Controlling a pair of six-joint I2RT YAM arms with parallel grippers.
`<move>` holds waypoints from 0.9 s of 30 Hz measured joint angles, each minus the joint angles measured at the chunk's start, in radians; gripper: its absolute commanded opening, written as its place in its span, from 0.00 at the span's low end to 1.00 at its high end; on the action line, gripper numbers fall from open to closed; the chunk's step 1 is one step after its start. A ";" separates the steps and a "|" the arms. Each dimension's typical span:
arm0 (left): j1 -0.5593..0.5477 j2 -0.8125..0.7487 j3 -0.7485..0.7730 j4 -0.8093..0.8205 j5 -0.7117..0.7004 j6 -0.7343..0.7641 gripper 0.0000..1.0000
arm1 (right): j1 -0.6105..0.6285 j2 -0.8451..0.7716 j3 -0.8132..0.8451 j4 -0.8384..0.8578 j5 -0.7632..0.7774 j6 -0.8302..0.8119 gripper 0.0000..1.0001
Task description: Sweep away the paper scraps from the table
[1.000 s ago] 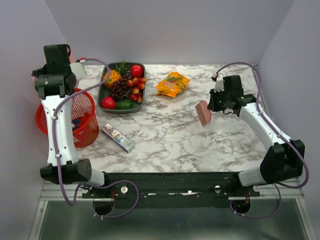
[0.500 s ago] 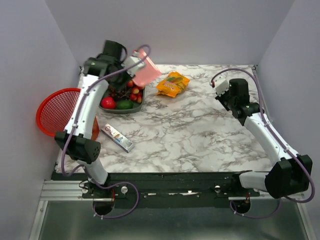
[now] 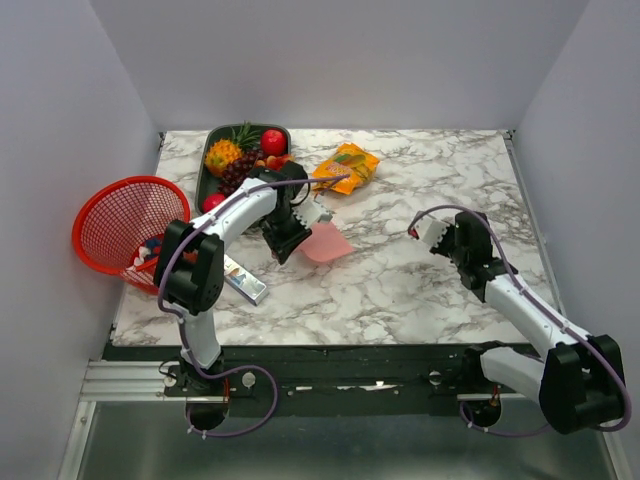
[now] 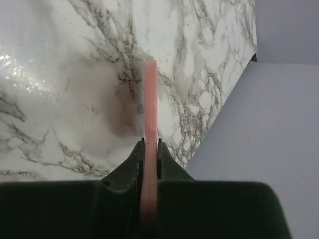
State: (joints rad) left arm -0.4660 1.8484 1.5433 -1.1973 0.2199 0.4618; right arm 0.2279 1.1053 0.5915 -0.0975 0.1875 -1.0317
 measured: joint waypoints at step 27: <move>-0.088 0.074 -0.106 0.164 -0.045 -0.074 0.68 | 0.020 -0.081 -0.091 -0.179 -0.156 0.091 0.54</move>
State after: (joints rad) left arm -0.5541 1.9221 1.4372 -1.0336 0.1745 0.3874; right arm 0.2478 1.0245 0.5003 -0.2760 0.0319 -0.9405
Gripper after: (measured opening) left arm 0.666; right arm 0.410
